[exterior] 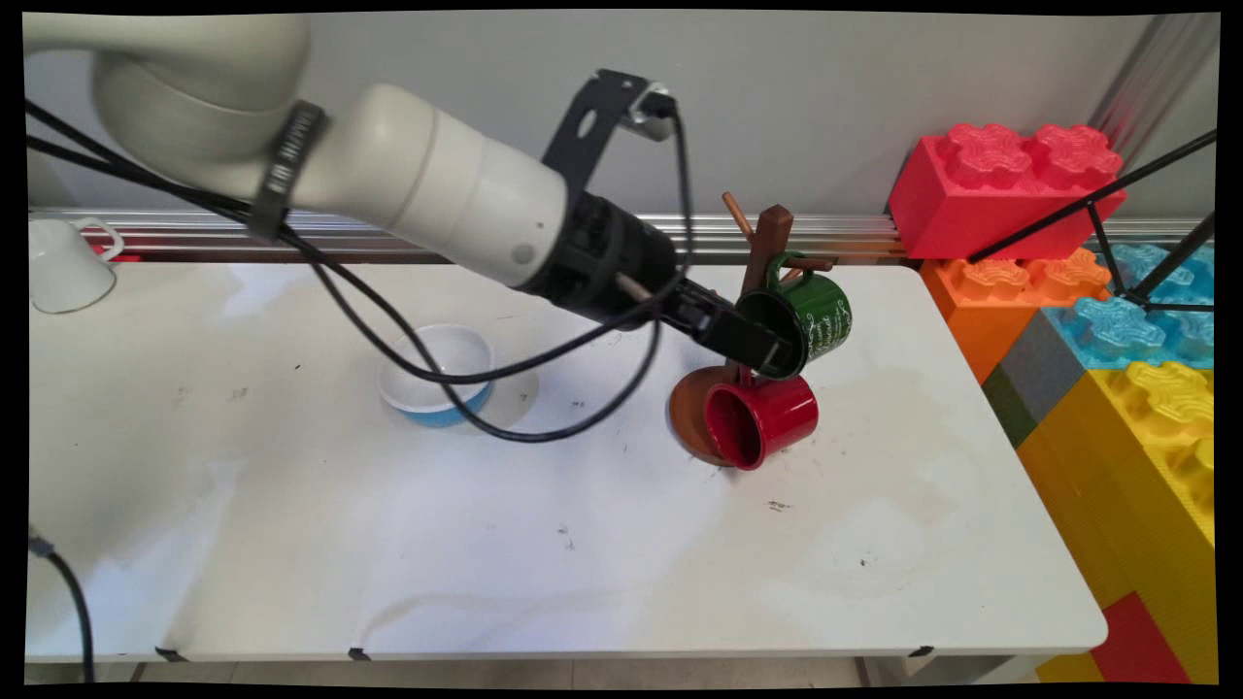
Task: Pick up the green mug from the rack
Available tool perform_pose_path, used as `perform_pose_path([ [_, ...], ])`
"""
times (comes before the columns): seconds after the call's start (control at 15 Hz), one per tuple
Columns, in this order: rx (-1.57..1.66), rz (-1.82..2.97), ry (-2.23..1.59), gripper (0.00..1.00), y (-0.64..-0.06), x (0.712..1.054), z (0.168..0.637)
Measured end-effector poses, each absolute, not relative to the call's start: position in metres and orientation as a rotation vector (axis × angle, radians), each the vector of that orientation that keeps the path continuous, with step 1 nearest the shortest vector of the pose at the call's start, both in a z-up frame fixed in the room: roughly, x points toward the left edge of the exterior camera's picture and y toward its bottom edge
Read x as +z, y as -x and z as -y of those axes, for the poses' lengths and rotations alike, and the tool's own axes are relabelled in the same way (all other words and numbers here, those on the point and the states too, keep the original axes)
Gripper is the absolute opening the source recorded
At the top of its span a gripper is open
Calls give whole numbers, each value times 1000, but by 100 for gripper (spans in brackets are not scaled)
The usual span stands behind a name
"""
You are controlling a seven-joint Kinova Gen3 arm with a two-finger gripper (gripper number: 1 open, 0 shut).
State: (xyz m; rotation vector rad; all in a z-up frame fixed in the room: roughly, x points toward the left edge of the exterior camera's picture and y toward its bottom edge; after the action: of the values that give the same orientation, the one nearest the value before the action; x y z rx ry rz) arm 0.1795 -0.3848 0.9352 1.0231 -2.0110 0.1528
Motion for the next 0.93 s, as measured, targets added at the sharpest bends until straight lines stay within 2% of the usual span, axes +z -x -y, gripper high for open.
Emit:
perform_pose_path([
  [0.93,16,1797,-1283,100,-128,902,405],
])
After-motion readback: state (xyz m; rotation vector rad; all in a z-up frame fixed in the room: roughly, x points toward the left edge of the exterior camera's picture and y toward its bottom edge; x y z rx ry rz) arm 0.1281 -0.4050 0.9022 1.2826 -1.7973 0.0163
